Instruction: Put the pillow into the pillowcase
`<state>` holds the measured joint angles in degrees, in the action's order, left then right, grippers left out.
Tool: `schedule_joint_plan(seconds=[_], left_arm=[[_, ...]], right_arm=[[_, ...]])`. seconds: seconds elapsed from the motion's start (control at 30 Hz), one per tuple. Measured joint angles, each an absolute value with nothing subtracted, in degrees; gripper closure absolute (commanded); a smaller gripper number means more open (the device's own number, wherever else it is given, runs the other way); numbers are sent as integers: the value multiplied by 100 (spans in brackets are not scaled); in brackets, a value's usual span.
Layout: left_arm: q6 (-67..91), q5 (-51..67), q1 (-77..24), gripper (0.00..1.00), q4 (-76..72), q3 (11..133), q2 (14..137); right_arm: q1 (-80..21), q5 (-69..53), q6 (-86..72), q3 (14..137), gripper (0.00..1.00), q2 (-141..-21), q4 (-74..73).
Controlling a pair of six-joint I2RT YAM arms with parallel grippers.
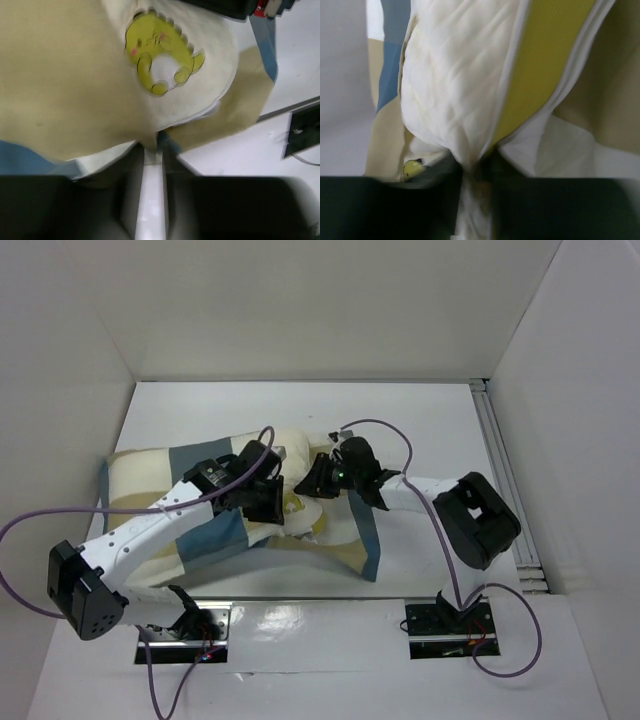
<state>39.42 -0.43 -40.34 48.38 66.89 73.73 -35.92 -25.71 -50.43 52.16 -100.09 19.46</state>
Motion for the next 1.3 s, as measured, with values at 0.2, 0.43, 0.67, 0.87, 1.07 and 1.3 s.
schedule_joint_plan(seconds=[0.2,0.43,0.67,0.87,1.07,1.3], left_arm=[[3765,-268,-4095,16,5221,7603,7815],[4005,-1260,-4027,12,5605,9277,8997],[4668,-2198,-3935,10,5929,10106,10943],[4901,-2484,-3935,100,6274,10444,12158],[4318,-1839,-3785,100,6460,10674,11570],[3446,56,-3096,100,5813,10807,9841]], right_arm=[[-3553,-2355,-4329,5205,9,-9327,923],[-2770,-1472,-3872,4945,8,-7631,-344],[-2049,-1055,-3621,4866,8,-6987,-998],[-1970,-1068,-3498,4792,8,-6956,-1205],[-1911,-1076,-3378,4786,8,-6973,-1229],[-1959,-1441,-3356,4786,19,-7177,-799]])
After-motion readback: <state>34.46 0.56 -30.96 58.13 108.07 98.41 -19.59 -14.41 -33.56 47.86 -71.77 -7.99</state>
